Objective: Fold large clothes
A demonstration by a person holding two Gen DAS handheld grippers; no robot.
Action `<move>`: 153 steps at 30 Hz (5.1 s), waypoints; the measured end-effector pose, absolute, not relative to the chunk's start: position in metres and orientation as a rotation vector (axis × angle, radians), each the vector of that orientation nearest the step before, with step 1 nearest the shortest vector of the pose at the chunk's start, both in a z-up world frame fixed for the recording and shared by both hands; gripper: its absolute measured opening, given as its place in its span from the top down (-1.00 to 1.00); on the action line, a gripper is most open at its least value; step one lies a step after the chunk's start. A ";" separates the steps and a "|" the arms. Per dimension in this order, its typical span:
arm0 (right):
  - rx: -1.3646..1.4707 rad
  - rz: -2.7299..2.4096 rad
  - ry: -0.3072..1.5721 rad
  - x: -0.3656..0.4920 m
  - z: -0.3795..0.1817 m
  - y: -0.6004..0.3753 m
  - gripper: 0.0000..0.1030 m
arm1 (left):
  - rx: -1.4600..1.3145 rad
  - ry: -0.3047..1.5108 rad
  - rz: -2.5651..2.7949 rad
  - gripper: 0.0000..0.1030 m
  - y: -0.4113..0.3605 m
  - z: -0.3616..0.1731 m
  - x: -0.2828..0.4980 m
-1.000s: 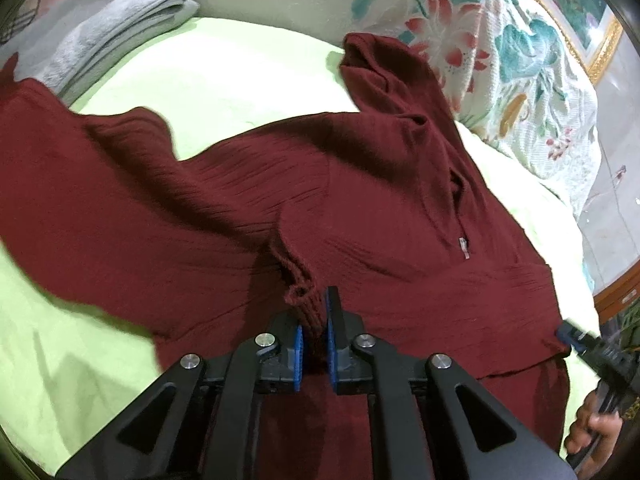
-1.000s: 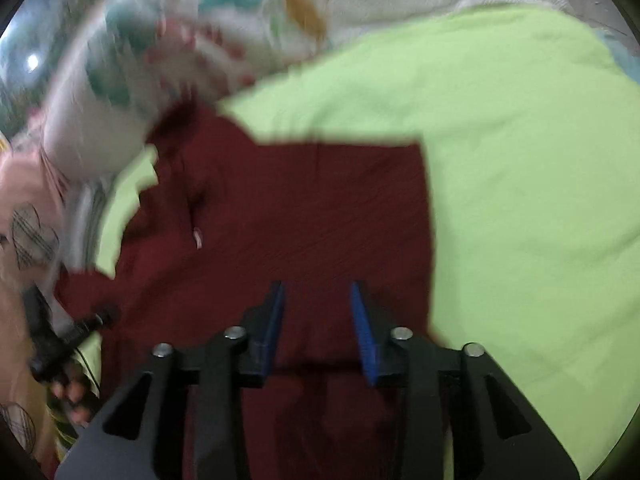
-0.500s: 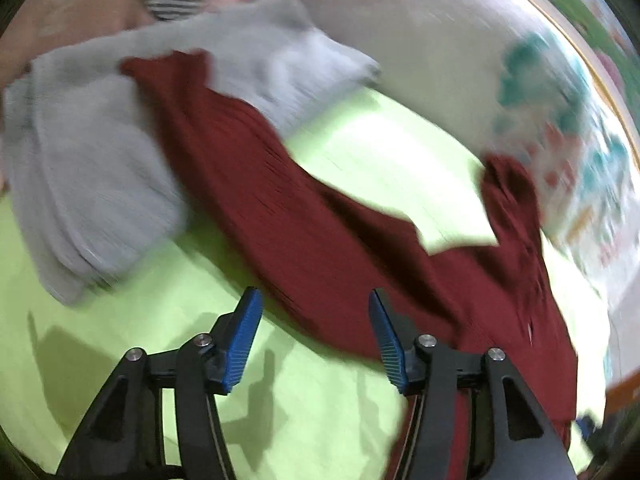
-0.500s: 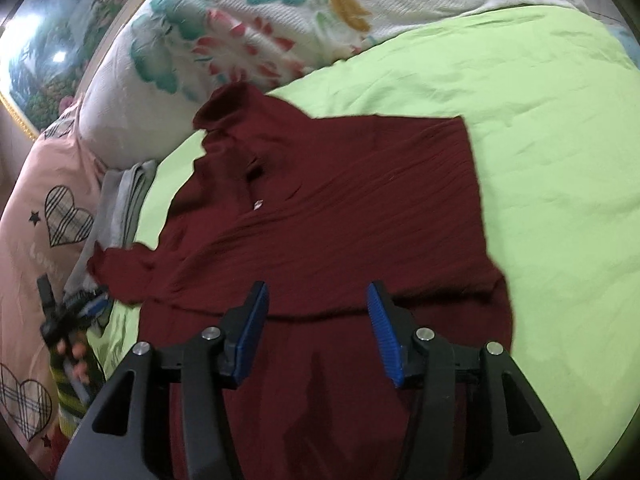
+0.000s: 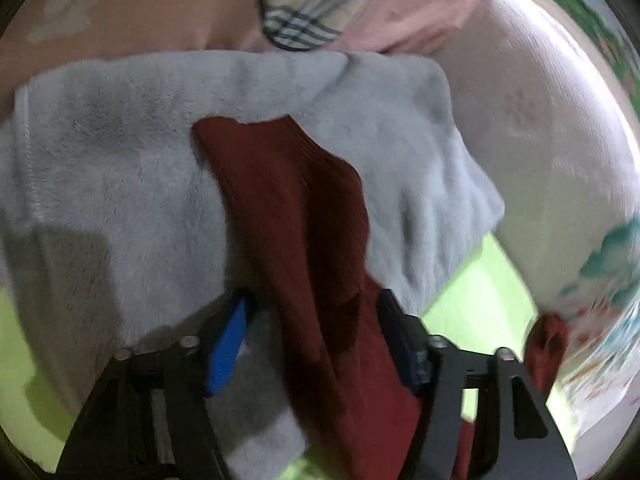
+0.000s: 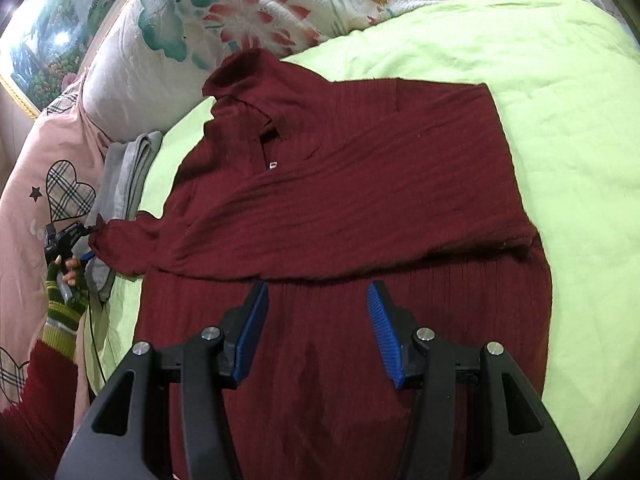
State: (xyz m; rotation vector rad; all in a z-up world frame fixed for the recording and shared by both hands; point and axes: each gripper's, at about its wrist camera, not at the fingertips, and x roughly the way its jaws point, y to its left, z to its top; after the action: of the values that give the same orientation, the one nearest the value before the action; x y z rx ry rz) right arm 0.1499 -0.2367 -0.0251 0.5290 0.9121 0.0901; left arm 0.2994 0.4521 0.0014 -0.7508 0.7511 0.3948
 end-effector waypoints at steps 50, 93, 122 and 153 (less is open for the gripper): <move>0.601 0.079 0.781 0.145 0.005 -0.254 -0.02 | -0.054 0.870 -0.308 -0.28 -0.009 -0.032 0.194; 0.764 -0.077 0.787 0.198 -0.059 -0.276 0.51 | -0.247 0.932 0.145 -0.26 0.148 -0.077 0.239; 0.242 0.657 1.016 0.417 -0.015 -0.013 -0.36 | -0.318 0.857 0.098 -0.30 0.158 -0.080 0.226; 0.473 0.195 0.816 0.408 -0.004 -0.213 0.37 | -0.329 0.843 -0.037 0.27 0.129 -0.032 0.221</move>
State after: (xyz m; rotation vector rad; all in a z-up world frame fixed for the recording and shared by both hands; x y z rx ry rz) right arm 0.4083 -0.2127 -0.0044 0.4729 0.8160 0.1946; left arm 0.2212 0.1292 -0.0323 -0.3289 0.8434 -0.0367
